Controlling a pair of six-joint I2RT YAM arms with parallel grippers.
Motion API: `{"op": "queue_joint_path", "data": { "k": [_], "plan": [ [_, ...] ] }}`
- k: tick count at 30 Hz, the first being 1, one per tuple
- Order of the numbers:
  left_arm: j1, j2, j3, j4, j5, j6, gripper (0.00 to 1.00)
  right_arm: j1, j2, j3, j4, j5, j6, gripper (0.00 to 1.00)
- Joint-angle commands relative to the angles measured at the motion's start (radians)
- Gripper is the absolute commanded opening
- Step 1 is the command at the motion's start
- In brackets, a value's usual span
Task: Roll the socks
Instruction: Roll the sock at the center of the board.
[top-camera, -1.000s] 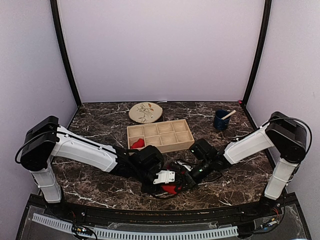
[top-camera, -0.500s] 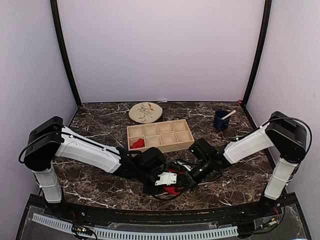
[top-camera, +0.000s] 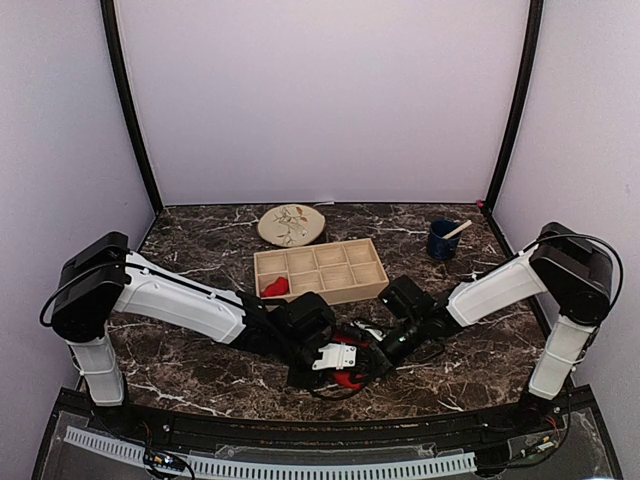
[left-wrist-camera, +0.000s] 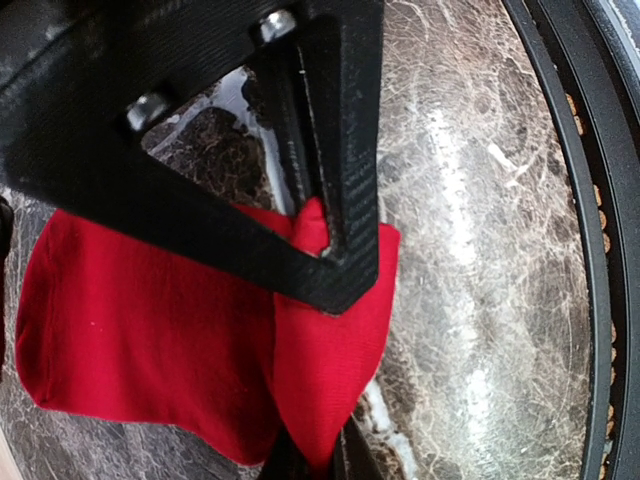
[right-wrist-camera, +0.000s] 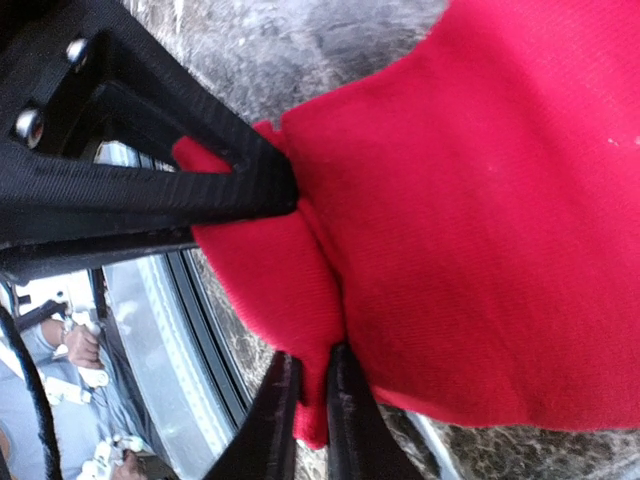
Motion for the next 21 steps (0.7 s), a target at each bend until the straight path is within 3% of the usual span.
{"op": "queue_joint_path", "data": {
  "k": [1, 9, 21],
  "plan": [
    [-0.005, 0.017, 0.029, -0.053, 0.057, 0.004, 0.0, -0.016, 0.0, -0.007, 0.013, 0.018, 0.0, 0.15],
    [0.008, 0.039, 0.065, -0.119, 0.117, -0.019, 0.0, -0.039, -0.049, -0.063, 0.055, 0.048, 0.027, 0.25],
    [0.113, 0.081, 0.143, -0.238, 0.293, -0.083, 0.0, -0.065, -0.148, -0.143, 0.114, 0.137, 0.051, 0.3]
  ]
}}
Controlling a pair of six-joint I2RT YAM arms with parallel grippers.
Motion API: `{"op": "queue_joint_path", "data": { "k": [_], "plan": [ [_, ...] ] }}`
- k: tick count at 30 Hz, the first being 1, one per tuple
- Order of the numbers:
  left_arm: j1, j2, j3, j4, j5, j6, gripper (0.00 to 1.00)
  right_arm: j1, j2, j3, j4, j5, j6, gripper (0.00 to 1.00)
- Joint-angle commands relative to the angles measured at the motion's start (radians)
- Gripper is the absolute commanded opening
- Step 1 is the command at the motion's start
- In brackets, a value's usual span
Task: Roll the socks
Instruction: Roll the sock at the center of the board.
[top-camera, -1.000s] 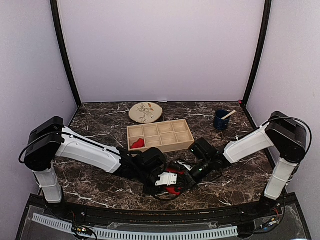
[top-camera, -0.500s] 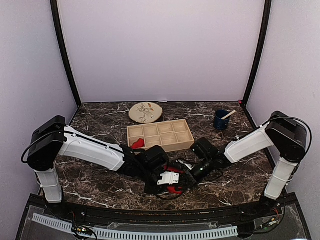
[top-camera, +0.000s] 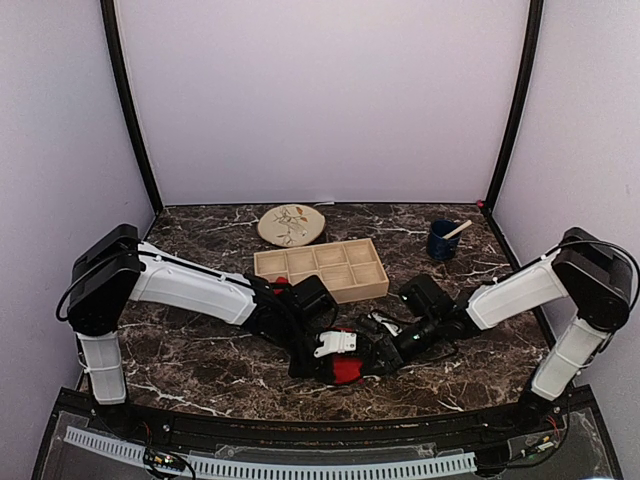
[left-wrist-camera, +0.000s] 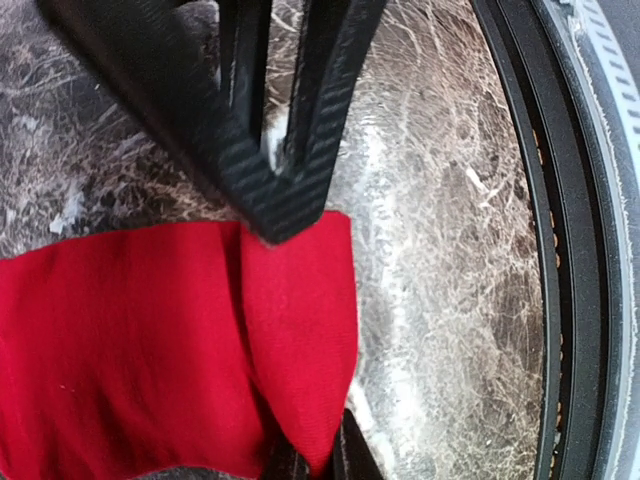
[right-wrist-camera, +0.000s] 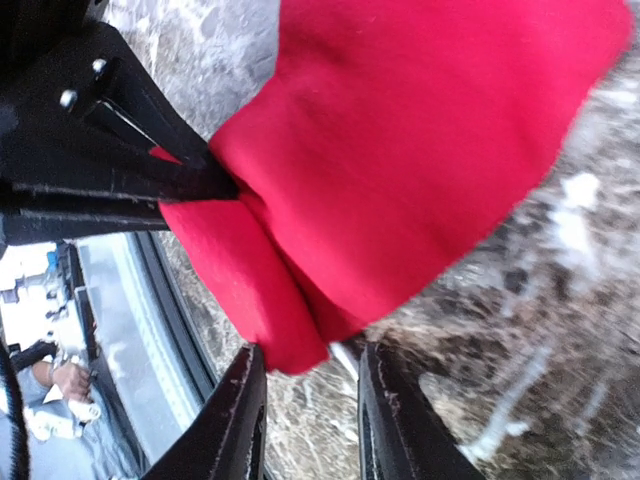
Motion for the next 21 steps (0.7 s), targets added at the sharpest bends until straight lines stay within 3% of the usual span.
{"op": "queue_joint_path", "data": {
  "k": [1, 12, 21],
  "plan": [
    [0.041, 0.02, 0.037, -0.102, 0.112, -0.04, 0.0, -0.01, -0.051, -0.031, 0.039, 0.077, 0.002, 0.3],
    [0.107, 0.117, 0.121, -0.22, 0.297, -0.074, 0.0, 0.013, -0.221, -0.093, 0.012, 0.331, -0.079, 0.31],
    [0.143, 0.162, 0.16, -0.268, 0.409, -0.088, 0.0, 0.19, -0.347, -0.113, -0.016, 0.644, -0.184, 0.31]
  ]
}}
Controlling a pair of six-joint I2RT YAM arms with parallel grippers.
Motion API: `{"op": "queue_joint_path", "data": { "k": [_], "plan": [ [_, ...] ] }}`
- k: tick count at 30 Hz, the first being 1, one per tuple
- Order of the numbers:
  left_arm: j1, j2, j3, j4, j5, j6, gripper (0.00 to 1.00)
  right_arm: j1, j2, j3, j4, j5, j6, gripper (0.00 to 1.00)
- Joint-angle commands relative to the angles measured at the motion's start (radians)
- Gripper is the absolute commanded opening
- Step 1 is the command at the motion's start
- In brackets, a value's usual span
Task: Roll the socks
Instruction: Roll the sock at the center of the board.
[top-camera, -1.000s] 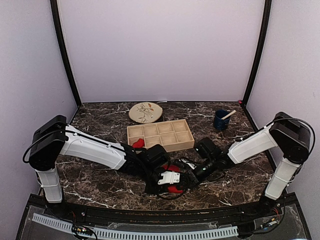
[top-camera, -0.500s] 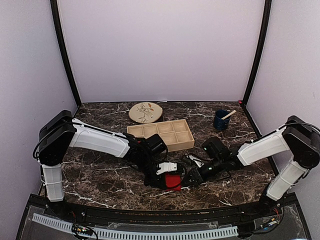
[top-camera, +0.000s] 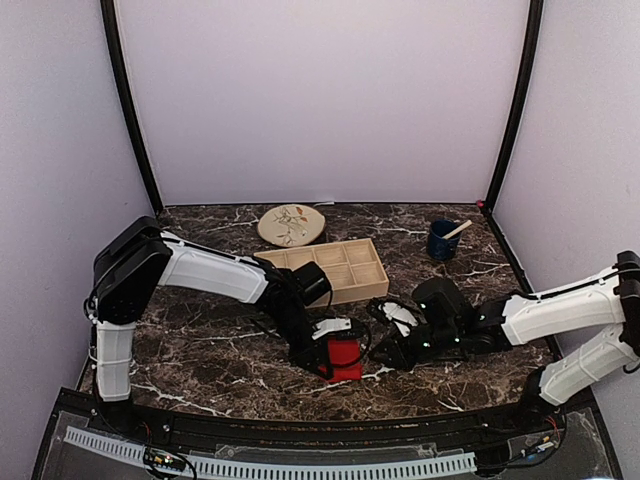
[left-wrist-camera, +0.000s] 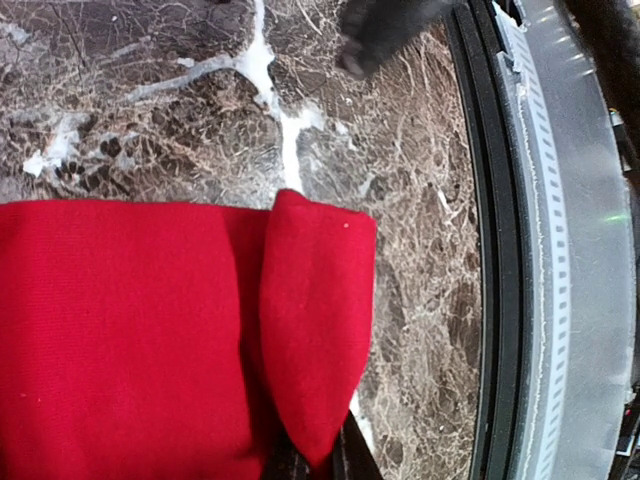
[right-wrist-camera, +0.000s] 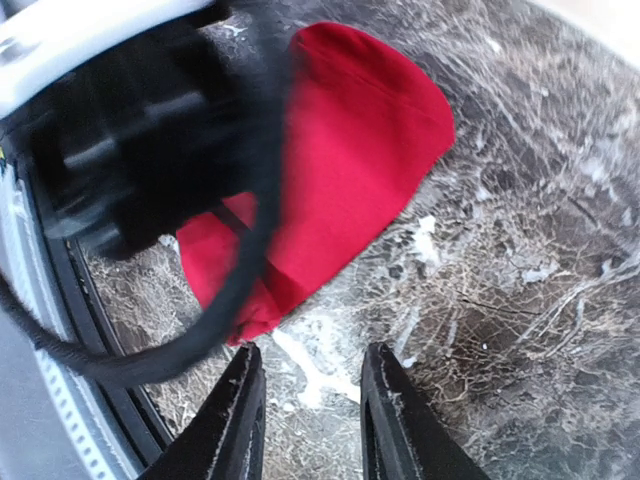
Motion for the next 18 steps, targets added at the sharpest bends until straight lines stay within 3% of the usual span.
{"op": "queue_joint_path", "data": {
  "k": [1, 8, 18],
  "plan": [
    [0.016, 0.03, 0.019, -0.09, 0.087, -0.013, 0.0, 0.087, -0.049, -0.02, 0.005, 0.204, -0.079, 0.31],
    [0.043, 0.055, 0.037, -0.126, 0.128, -0.013, 0.0, 0.205, -0.062, -0.008, 0.001, 0.32, -0.155, 0.36],
    [0.063, 0.085, 0.067, -0.161, 0.162, -0.006, 0.0, 0.313, 0.079, 0.088, -0.015, 0.351, -0.257, 0.41]
  ]
}}
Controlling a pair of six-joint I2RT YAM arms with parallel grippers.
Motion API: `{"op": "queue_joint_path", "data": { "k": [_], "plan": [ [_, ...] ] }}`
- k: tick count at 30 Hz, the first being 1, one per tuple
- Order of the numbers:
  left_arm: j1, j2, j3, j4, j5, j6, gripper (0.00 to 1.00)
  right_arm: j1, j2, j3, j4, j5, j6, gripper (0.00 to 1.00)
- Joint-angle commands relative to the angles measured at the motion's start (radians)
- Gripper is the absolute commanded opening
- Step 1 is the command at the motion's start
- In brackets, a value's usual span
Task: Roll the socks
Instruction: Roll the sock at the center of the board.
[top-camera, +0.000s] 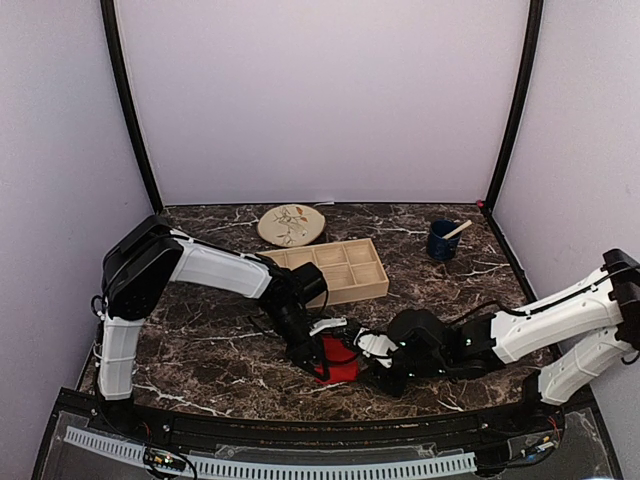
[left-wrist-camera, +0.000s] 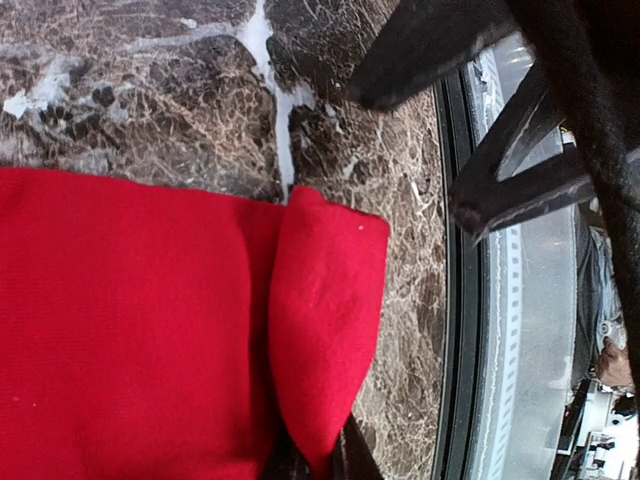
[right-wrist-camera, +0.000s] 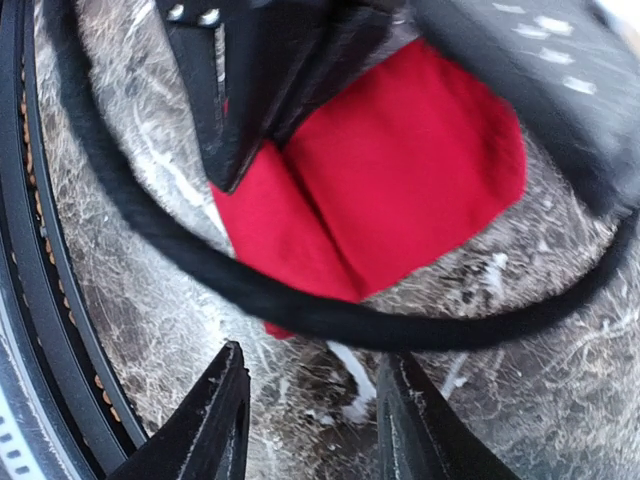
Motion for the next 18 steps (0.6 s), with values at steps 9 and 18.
{"op": "queue_joint_path", "data": {
  "k": [9, 18],
  "plan": [
    [0.019, 0.038, 0.029, -0.08, 0.04, 0.015, 0.0, 0.064, 0.129, 0.116, -0.003, 0.043, -0.133, 0.42],
    [0.021, 0.045, 0.034, -0.086, 0.049, 0.021, 0.0, 0.064, 0.187, 0.149, 0.006, 0.055, -0.181, 0.42]
  ]
}}
